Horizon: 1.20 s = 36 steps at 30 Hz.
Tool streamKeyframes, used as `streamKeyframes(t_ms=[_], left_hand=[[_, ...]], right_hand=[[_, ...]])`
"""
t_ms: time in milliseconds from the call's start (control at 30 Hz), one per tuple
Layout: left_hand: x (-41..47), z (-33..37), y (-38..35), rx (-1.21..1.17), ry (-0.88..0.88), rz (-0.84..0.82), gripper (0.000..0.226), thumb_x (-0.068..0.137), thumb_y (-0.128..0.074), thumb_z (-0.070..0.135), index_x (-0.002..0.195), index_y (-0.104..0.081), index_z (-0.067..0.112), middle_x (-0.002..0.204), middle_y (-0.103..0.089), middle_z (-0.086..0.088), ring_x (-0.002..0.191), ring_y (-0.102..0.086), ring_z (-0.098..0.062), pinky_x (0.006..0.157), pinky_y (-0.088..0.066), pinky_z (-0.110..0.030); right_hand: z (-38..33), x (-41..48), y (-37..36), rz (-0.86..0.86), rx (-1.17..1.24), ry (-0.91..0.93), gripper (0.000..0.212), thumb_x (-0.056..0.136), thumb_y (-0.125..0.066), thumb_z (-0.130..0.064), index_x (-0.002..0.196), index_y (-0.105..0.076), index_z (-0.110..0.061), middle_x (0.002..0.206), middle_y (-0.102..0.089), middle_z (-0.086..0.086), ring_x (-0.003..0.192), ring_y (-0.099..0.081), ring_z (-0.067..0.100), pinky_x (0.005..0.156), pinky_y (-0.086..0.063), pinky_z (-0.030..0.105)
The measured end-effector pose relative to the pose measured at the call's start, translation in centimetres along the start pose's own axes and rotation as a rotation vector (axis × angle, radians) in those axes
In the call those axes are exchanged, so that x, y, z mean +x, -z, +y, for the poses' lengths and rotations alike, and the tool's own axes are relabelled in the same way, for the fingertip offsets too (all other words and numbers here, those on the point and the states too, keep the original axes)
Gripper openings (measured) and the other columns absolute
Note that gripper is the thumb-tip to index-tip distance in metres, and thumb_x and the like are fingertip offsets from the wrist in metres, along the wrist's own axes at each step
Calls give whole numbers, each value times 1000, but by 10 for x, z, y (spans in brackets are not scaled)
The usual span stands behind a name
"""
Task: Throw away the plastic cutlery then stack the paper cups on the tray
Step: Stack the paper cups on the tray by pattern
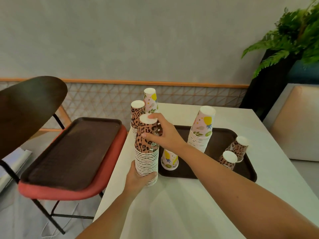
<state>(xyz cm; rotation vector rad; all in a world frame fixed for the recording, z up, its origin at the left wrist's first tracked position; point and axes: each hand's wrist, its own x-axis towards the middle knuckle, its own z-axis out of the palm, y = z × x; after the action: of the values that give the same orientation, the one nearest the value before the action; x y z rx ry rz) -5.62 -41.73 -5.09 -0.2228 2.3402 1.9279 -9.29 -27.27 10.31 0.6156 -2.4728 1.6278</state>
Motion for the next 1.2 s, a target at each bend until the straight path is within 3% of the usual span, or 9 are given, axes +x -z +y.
streamKeyframes(t_ms=[200,267,367,433,533,733,833,1033,1200], left_hand=[[-36,16,-42,15,-10,11,91,58,-88,26,134,-38,26,122,-55,7,113,-54,-16,92,-47,-29],[-46,23,-59,27,-19,6,94,55,-88,32,135,-37,27,125,-55,6,116,-53,-18,94,-48,-31],[-64,36,-91,39,-31,-5,107,47,-86,47,138,-34,28,130,-52,7,119,-51,-18,97,-47,-34],[-76,45,-113,8,-52,-13,109,46,-85,47,140,-33,28,129,-52,7,119,-51,-16,95,-47,-30],[-91,57,-142,-40,-89,-29,91,63,-86,25,138,-35,27,125,-53,7,114,-51,-13,89,-45,-24],[-108,68,-179,-80,-50,-151,88,56,-88,32,131,-41,30,122,-58,10,114,-55,-11,92,-46,-28],[-108,75,-187,-59,-27,-209,97,46,-85,44,131,-40,31,124,-58,10,114,-55,-8,92,-45,-27],[-101,86,-197,-35,-4,-308,86,63,-84,28,134,-34,32,126,-54,9,117,-52,-11,97,-42,-30],[-93,92,-198,-63,1,-361,72,72,-79,16,125,-35,37,117,-55,16,104,-52,3,83,-42,-18]], right_hand=[[-9,-35,39,-4,-33,40,59,79,-73,-26,128,-42,-12,129,-50,2,117,-53,21,97,-47,44],[-13,-48,58,1,-12,29,68,81,-73,-22,136,-34,-13,126,-48,-5,116,-52,14,98,-48,34],[-15,-72,88,17,10,-26,85,81,-72,-23,147,-19,-15,124,-36,-14,114,-41,1,87,-38,4],[-13,-86,105,15,7,-40,84,80,-73,-25,146,-22,-17,126,-40,-12,113,-44,2,88,-40,7],[-11,-103,129,-3,35,-86,67,80,-73,-25,136,-37,-18,115,-52,-11,96,-51,-7,77,-43,3],[3,-117,172,6,112,-255,53,78,-74,-35,121,-46,-23,118,-61,-4,106,-60,13,94,-50,34],[10,-116,190,5,142,-322,53,77,-75,-33,121,-48,-20,116,-63,0,104,-62,15,92,-51,35],[16,-111,208,53,172,-382,52,76,-75,-30,120,-50,-19,116,-65,2,101,-65,16,90,-54,37],[10,-102,216,100,189,-384,50,76,-75,-29,120,-52,-18,114,-66,2,101,-65,18,92,-53,40]])
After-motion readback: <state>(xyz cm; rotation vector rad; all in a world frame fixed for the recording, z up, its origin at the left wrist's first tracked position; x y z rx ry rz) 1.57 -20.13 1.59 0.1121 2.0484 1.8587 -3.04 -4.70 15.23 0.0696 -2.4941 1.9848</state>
